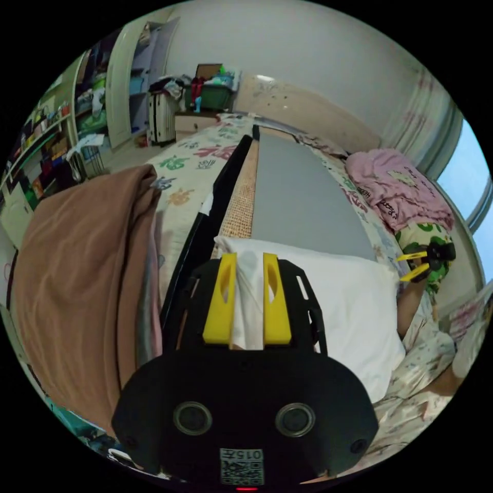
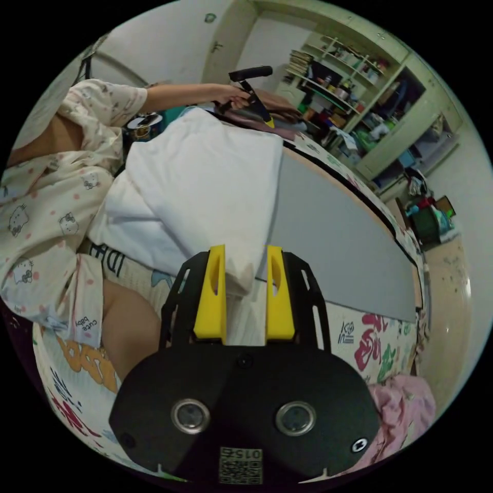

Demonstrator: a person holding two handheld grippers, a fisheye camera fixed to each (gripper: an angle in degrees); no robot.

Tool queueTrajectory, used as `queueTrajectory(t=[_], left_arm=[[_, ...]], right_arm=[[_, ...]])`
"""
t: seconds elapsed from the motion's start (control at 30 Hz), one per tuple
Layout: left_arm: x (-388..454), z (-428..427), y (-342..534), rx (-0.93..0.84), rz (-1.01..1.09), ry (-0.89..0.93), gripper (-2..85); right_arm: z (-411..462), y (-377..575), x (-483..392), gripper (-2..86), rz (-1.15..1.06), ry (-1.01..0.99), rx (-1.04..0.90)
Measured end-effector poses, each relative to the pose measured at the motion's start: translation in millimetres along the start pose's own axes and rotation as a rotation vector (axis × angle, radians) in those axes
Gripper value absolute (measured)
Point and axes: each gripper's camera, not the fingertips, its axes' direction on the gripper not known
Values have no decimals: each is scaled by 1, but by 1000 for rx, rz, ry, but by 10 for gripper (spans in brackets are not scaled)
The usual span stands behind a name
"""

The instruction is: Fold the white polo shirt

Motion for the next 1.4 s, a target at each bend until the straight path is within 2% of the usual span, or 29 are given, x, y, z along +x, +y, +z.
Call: queueTrajectory(t=[0.13,0.3,0.4,0.53,0.63,0.73,0.83,0.9,0.97,1.1,1.3,1.4], left_arm=[[-10,25,-37,-12,-59,1,103],[-6,42,-61,-67,-45,-10,102],[-6,48,-72,-75,-49,-1,100],[-1,52,-81,-64,-49,-4,93],[6,51,-87,-56,-13,5,71],[11,53,-92,-52,-1,26,40],[16,49,-92,-27,7,18,26],[19,45,-91,-12,3,13,21],[24,42,-90,-2,6,5,19],[29,47,-82,15,17,-6,16],[22,57,-74,5,-17,40,14],[31,61,-71,5,9,14,12]], right_arm=[[2,5,-2,116,57,-22,-32],[3,6,-17,78,73,72,-26],[17,1,-10,76,97,43,-80],[20,4,-4,96,102,15,-46],[11,-2,-17,90,15,83,26],[16,-4,-16,89,2,90,9],[9,-10,-19,94,-72,84,89],[-4,-37,-40,93,-320,103,130],[-9,-54,-43,91,-406,114,81],[-2,-64,-7,98,-247,-7,-126],[56,-24,14,102,-132,29,-138],[65,-33,41,78,-56,-70,-151]])
